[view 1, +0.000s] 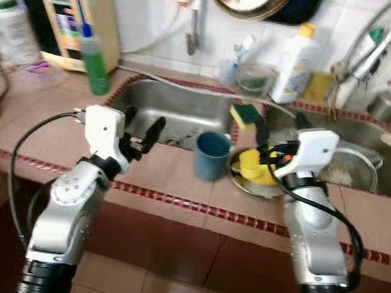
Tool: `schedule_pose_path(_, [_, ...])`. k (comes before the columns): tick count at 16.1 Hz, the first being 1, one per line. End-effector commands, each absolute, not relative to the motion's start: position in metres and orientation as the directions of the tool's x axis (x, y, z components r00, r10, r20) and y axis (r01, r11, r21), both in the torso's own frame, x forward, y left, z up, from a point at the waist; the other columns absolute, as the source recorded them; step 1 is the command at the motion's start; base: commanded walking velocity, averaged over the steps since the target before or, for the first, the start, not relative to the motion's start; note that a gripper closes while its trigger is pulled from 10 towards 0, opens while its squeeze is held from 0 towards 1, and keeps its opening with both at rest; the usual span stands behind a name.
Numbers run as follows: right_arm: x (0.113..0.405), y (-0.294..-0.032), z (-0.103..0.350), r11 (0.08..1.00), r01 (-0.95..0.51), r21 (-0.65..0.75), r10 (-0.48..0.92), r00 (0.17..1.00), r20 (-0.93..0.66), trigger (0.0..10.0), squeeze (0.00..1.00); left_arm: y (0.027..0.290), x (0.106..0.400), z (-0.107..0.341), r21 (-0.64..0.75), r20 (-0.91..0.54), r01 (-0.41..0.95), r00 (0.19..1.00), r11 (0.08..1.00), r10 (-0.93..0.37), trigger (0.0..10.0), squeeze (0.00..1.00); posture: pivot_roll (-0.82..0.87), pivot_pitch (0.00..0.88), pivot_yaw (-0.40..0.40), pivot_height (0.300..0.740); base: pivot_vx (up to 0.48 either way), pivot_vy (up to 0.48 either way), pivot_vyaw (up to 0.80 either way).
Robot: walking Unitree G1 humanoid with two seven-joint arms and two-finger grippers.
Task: Kitchen organization
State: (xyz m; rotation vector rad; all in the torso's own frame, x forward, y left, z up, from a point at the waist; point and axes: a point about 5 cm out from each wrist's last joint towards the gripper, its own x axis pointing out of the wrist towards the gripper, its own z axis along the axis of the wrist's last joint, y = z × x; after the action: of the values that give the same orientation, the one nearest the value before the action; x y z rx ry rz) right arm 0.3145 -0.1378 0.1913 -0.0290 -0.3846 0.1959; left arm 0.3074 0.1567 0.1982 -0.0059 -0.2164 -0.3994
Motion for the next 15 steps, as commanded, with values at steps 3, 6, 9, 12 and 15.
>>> schedule_pose_path(3, [0.319, -0.136, 0.206, 0.965, -0.253, -0.074, 0.262, 0.893, 0.366, 10.0, 1.0, 0.148, 0.305, 0.211, 0.097, 0.206, 0.446, 0.866, 0.89, -0.457, 10.0, 0.0, -0.1, 0.028, 0.002, 0.74, 0.0, 0.0, 0.0])
schedule_pose_path(6, [0.325, -0.141, 0.212, 0.965, -0.25, -0.075, 0.261, 0.908, 0.328, 10.0, 0.0, 0.134, 0.3, 0.212, 0.117, 0.189, 0.514, 0.828, 0.85, -0.527, 10.0, 0.0, -0.1, 0.022, 0.003, 0.74, 0.0, 0.0, 0.0])
schedule_pose_path(9, [0.335, -0.15, 0.217, 0.972, -0.233, -0.008, 0.227, 0.938, 0.262, 10.0, 0.0, 0.112, 0.289, 0.21, 0.155, 0.166, 0.607, 0.762, 0.78, -0.626, 10.0, 0.0, -0.11, 0.014, 0.001, 0.74, 0.0, 0.0, 0.0])
schedule_pose_path(12, [0.344, -0.155, 0.216, 0.973, -0.224, 0.057, 0.214, 0.966, 0.145, 10.0, 0.0, 0.102, 0.282, 0.212, 0.148, 0.159, 0.661, 0.719, 0.736, -0.677, 10.0, 0.0, -0.11, 0.012, -0.001, 0.74, 0.0, 0.0, 0.0])
schedule_pose_path(15, [0.349, -0.158, 0.216, 0.962, -0.258, 0.087, 0.252, 0.965, 0.068, 10.0, 0.0, 0.092, 0.275, 0.215, 0.158, 0.166, 0.705, 0.671, 0.691, -0.723, 10.0, 0.0, -0.11, 0.017, -0.001, 0.74, 0.0, 0.0, 0.0])
